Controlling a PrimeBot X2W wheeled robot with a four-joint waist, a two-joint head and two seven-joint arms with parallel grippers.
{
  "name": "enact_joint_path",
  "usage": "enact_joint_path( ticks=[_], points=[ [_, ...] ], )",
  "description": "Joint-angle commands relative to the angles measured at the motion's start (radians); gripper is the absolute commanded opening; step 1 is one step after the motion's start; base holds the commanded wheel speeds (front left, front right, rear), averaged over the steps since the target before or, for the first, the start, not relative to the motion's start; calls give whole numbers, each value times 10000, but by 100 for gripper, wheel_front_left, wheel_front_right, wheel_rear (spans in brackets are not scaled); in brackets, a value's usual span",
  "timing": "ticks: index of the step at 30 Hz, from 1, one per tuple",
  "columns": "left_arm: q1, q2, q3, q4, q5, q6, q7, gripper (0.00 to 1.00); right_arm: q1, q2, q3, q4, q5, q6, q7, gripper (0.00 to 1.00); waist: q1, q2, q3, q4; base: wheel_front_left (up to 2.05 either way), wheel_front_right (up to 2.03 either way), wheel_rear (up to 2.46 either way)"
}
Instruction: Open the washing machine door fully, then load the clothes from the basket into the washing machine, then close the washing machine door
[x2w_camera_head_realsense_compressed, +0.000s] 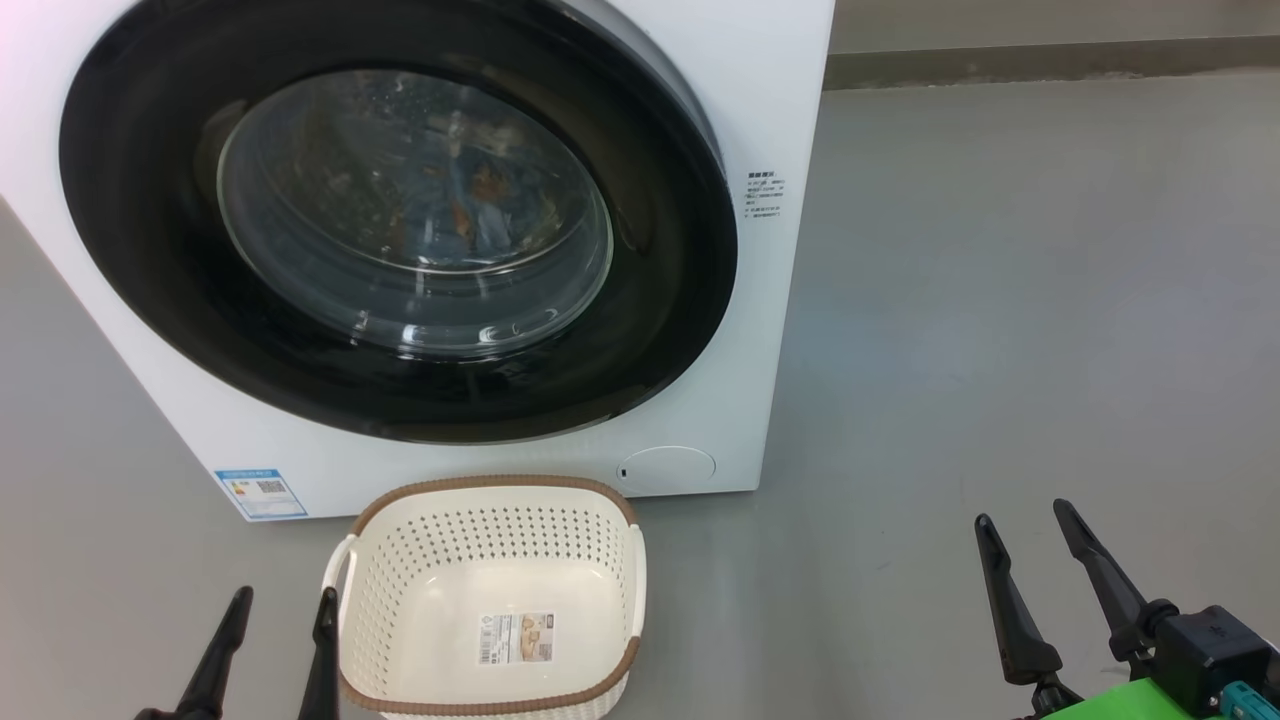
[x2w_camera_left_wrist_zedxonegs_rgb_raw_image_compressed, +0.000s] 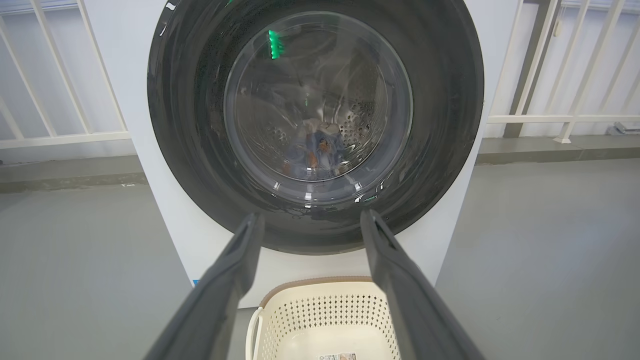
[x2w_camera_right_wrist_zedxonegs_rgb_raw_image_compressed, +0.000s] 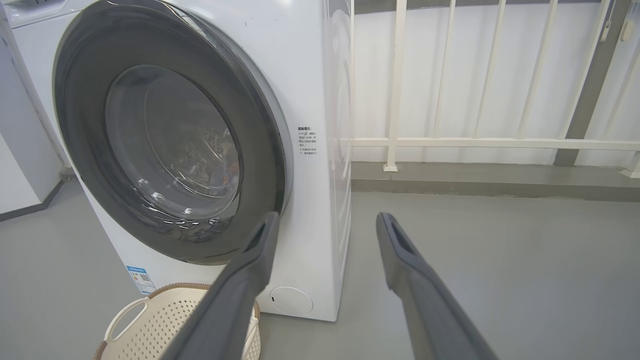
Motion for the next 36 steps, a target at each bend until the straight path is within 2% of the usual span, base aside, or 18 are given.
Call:
enact_joint_path(
  ticks=[1, 28, 29, 36],
  points=[
    [-212, 171, 313, -332, -143, 18, -4, 100, -97, -35, 212, -332, -145, 14, 38, 100, 0, 0, -28, -34, 0, 0, 0],
    [-233, 369, 170, -456, -284, 233, 114, 100, -178, 161, 150, -288, -227, 14, -18, 100, 0, 0, -141, -85, 0, 0, 0],
    [9, 191, -155, -165, -254, 119, 84, 0, 83, 207, -73, -59, -243, 0, 67, 0, 0, 0, -142, -85, 0, 0, 0],
    [278, -250, -293, 677, -270, 116, 88, 0, 329, 258, -57, 916, -226, 0, 86, 0, 0, 0, -142, -85, 0, 0, 0]
  ],
)
